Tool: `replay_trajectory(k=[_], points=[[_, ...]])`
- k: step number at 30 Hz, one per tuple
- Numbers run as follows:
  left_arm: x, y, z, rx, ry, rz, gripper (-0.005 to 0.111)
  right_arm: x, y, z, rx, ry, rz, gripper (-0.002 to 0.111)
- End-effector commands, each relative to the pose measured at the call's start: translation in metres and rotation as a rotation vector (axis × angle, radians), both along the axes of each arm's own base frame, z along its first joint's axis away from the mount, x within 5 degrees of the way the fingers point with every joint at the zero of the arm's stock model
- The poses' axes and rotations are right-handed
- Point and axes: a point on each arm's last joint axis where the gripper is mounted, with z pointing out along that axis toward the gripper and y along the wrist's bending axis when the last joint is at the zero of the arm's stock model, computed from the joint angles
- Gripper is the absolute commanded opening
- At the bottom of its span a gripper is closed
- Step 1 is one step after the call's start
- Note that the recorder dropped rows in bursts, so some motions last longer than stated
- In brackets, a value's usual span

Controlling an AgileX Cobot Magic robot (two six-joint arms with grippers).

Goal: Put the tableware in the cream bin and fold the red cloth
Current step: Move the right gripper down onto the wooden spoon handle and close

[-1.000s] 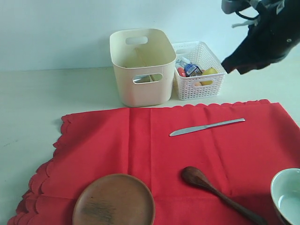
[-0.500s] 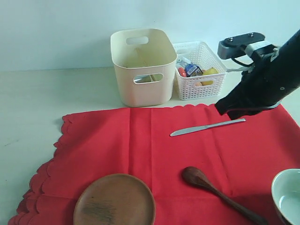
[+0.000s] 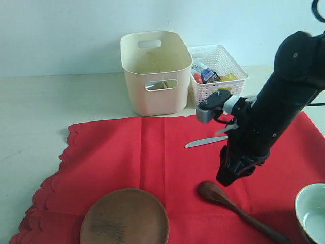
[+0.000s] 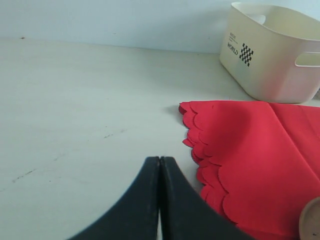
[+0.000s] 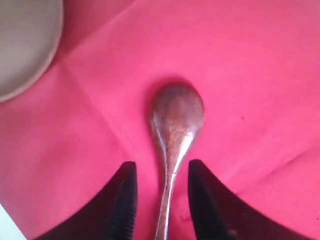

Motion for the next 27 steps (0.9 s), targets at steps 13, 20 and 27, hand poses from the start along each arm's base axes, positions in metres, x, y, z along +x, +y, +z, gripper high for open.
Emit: replay_trajectory(k=[13,20,27], points=[[0.0,0.0,0.0,-0.001,-0.009,0.003,0.0,-0.008,0.011,-0.043,-0.228,0.092,0.076,0.039],[0.0,0.0,0.0,-0.001,-0.009,0.003,0.0,-0.008,0.013,-0.055,-0.226,0.135,0.062,0.039],[0.0,0.0,0.0,-0.001,-0.009,0.003,0.0,-0.003,0.014,-0.06,-0.218,0.094,0.055,0.036]])
